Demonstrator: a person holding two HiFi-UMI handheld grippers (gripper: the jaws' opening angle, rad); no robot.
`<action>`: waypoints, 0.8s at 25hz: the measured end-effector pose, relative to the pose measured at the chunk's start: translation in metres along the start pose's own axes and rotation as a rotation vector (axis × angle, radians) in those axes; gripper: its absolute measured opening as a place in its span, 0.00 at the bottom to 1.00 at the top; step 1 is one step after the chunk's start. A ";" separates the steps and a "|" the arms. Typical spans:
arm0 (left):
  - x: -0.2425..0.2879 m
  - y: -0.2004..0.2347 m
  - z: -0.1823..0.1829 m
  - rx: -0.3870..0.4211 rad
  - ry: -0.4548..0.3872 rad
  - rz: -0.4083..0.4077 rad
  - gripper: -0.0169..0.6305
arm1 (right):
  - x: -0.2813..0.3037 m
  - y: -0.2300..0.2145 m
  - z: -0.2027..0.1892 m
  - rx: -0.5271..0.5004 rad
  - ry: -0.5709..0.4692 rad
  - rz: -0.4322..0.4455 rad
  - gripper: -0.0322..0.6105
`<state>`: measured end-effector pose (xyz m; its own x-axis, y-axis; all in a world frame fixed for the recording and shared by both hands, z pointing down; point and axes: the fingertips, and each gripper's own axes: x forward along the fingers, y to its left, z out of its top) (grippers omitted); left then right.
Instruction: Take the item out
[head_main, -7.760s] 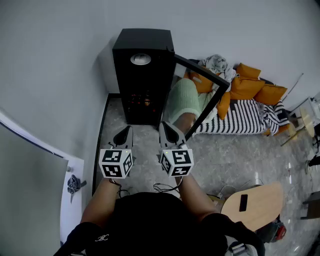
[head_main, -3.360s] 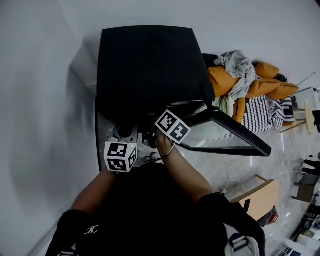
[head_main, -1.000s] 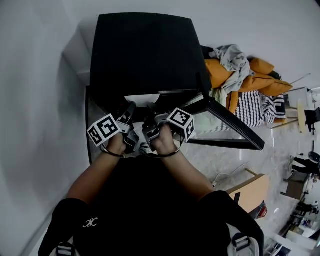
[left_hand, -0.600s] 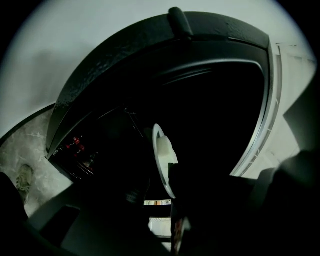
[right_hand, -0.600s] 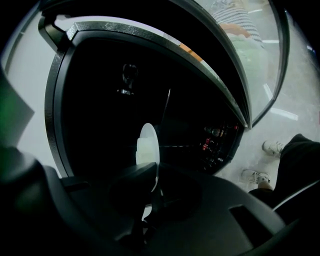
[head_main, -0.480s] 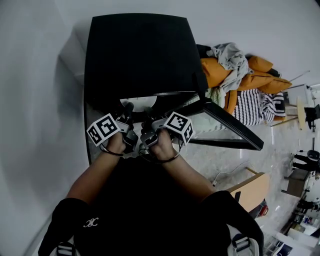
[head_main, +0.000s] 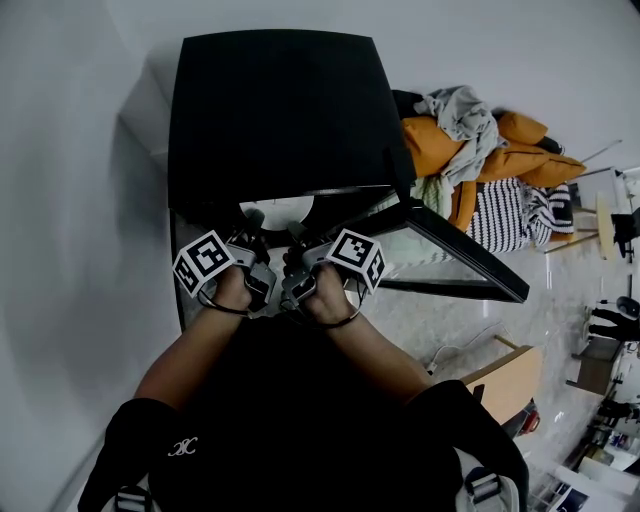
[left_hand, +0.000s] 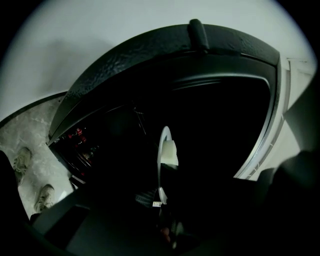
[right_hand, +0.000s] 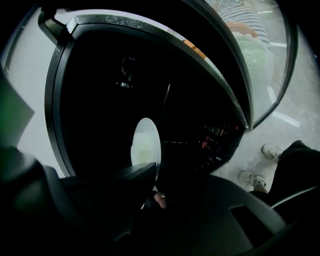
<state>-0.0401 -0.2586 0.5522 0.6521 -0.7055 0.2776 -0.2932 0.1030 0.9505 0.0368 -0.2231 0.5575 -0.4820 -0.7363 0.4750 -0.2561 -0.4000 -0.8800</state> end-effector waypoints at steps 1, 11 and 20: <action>0.000 -0.001 0.000 0.011 0.001 0.000 0.05 | 0.000 0.000 0.000 -0.010 0.002 0.003 0.09; -0.001 -0.004 0.001 -0.034 0.003 -0.019 0.05 | -0.003 0.010 -0.001 -0.175 0.027 0.075 0.09; -0.004 -0.014 -0.001 -0.001 0.059 -0.035 0.05 | -0.025 0.013 -0.009 -0.236 -0.025 0.111 0.09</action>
<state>-0.0379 -0.2569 0.5380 0.7022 -0.6659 0.2519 -0.2687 0.0798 0.9599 0.0383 -0.2048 0.5340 -0.4982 -0.7829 0.3727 -0.3926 -0.1796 -0.9020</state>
